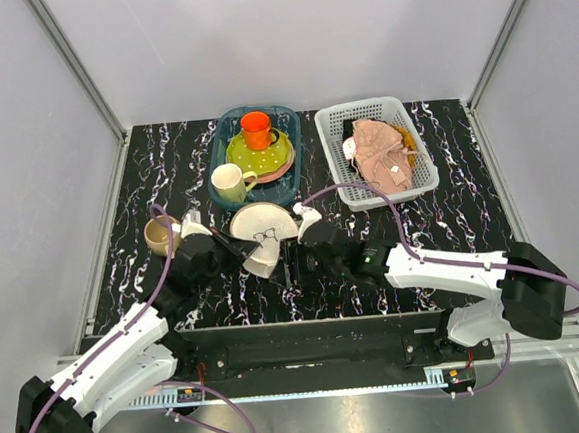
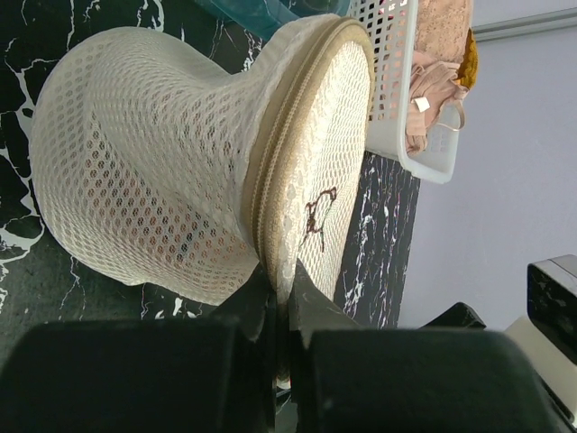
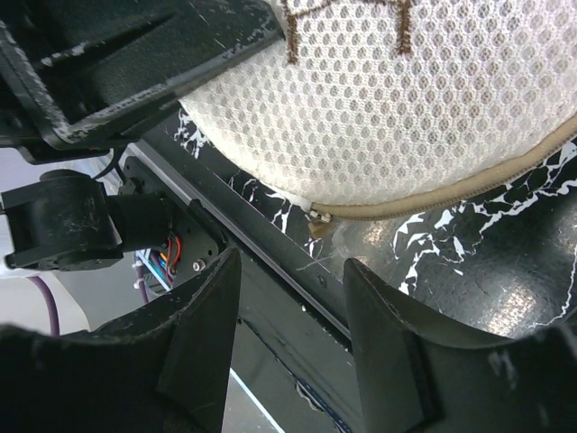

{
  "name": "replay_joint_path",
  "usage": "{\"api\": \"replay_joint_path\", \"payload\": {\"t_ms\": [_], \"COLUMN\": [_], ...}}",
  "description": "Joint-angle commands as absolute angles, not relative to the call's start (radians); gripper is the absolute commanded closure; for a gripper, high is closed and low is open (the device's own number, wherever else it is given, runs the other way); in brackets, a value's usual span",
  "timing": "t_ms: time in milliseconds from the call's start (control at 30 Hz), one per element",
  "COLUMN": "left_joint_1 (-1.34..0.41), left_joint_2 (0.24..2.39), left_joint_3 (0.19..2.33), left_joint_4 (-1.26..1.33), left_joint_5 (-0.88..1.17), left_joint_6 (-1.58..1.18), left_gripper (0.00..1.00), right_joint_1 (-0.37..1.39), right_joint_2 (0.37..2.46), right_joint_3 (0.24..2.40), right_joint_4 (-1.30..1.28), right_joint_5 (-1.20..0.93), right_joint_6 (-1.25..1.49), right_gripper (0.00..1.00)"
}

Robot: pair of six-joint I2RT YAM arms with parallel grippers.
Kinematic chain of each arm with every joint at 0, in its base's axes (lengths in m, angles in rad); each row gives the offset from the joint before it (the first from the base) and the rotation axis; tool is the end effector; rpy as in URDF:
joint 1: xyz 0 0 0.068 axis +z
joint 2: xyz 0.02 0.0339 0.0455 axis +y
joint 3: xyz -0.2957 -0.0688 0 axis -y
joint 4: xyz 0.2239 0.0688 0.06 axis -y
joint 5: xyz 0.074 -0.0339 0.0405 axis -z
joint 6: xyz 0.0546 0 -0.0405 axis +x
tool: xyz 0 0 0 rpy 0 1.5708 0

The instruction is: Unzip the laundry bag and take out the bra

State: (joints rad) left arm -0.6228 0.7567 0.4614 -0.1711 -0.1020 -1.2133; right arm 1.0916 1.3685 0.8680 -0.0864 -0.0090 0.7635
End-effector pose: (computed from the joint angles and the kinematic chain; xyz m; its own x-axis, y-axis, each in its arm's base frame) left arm 0.1261 -0.0837 0.2510 -0.6022 -0.7148 -0.3554 -0.1649 0.5470 -0.8207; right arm 0.1346 0.2601 0.2772 -0.8004 -0.0408 -0.5981 -0.4670 0.6681 0.5793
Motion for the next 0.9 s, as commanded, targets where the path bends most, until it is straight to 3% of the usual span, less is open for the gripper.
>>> {"api": "replay_joint_path", "payload": {"t_ms": [0,867], "left_joint_1": [-0.626,-0.626], "left_joint_2": [0.752,0.718], "left_joint_3": [0.509,0.508], "left_joint_4": [-0.144,-0.161], "left_joint_5": [-0.14,-0.146], "left_joint_6": [-1.22,-1.215], "left_gripper": [1.0,1.0], "right_joint_1": [1.112,1.164], "right_joint_2": [1.367,1.5], "right_joint_3": [0.923,1.002], "right_joint_4": [-0.037,-0.066], "right_joint_5": [0.031,0.255], "right_joint_6": [0.778,0.775], "right_gripper": [0.43,0.44]}}
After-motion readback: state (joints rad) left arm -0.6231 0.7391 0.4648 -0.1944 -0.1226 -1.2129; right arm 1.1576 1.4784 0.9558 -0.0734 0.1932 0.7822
